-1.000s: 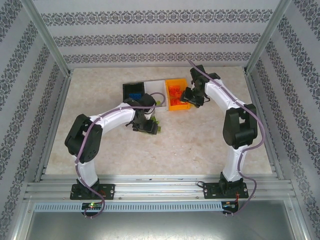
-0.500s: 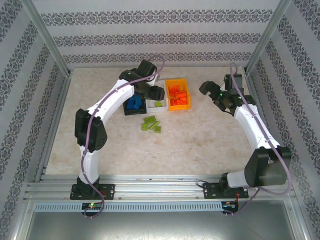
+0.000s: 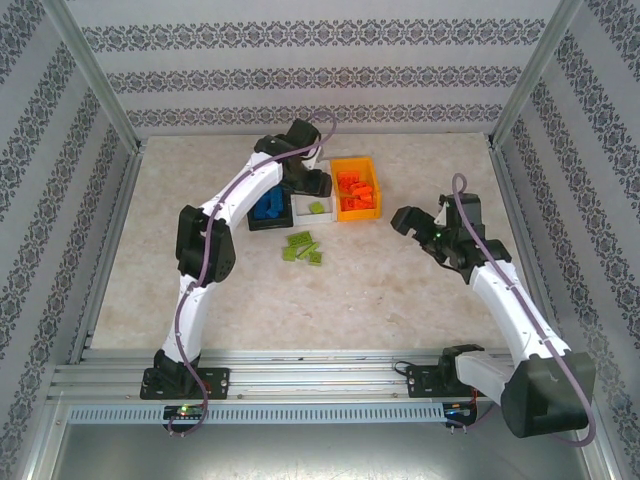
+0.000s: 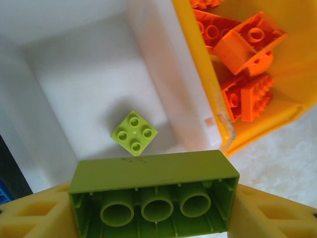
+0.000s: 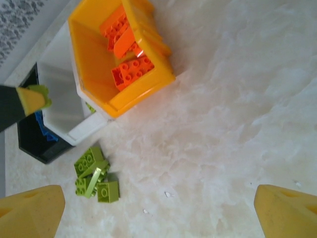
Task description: Sort the legos into containers by color
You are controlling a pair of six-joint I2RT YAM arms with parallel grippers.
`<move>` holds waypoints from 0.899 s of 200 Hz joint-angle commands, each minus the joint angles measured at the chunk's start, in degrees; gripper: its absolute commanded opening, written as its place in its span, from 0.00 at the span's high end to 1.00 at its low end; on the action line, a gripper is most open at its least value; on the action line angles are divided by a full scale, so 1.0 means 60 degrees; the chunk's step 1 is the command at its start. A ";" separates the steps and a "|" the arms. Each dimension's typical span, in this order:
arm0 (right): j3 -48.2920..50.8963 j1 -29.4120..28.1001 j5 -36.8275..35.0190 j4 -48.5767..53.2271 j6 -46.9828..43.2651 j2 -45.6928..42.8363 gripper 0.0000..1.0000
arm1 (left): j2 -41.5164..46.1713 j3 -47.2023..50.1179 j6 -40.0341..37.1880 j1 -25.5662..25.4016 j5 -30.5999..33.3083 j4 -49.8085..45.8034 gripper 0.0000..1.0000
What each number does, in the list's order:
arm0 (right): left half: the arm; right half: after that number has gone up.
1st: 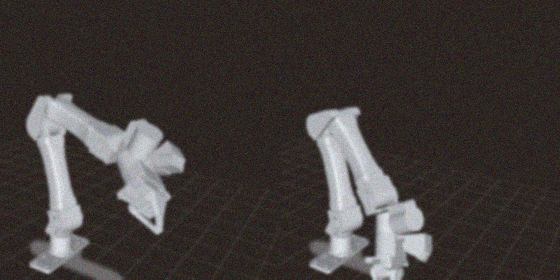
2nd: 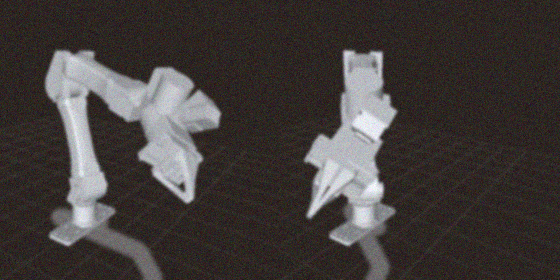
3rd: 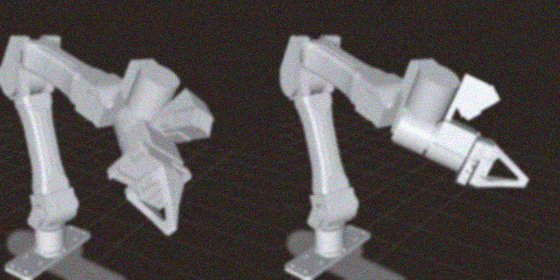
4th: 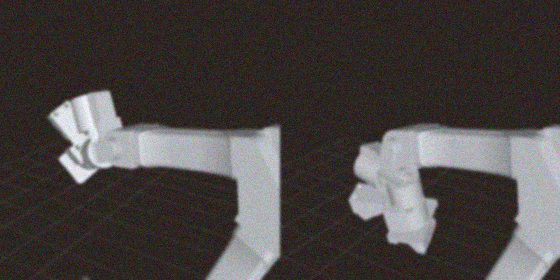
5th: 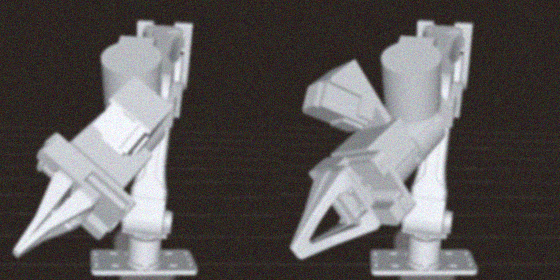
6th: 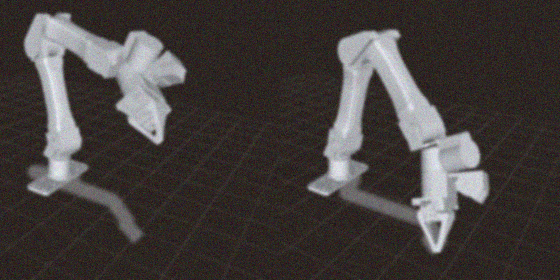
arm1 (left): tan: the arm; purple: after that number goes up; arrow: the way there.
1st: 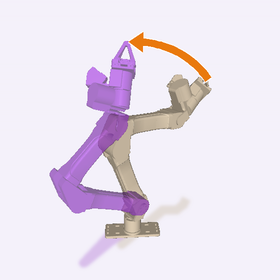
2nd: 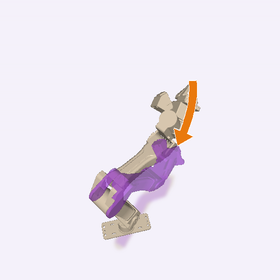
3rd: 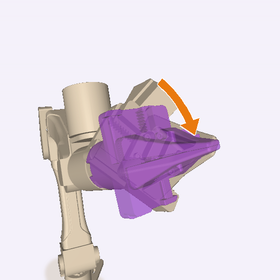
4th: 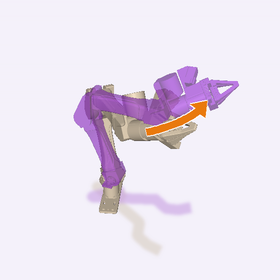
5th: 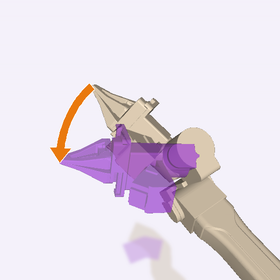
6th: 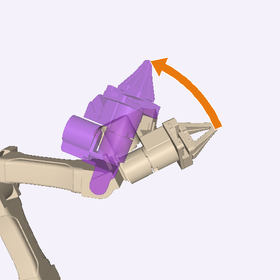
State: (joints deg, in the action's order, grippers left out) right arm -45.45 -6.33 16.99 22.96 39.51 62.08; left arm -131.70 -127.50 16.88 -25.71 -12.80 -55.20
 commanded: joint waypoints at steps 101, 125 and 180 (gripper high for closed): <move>0.1665 -0.1600 -0.0201 -0.0170 0.0826 0.0026 0.02 | -0.0525 -0.0274 0.0096 0.0375 -0.0441 -0.0233 0.34; 0.1532 -0.1786 0.0014 -0.0319 0.0799 0.0365 0.02 | -0.0568 -0.0254 0.0159 0.0444 -0.0557 -0.0182 0.33; 0.0961 -0.2064 -0.0098 -0.0304 0.0711 0.1034 0.02 | -0.0610 -0.0282 0.0273 0.0608 -0.0767 -0.0077 0.31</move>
State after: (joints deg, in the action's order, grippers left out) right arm -36.99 -17.91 16.43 22.17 43.62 66.72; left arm -134.43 -128.18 17.39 -23.22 -16.38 -55.31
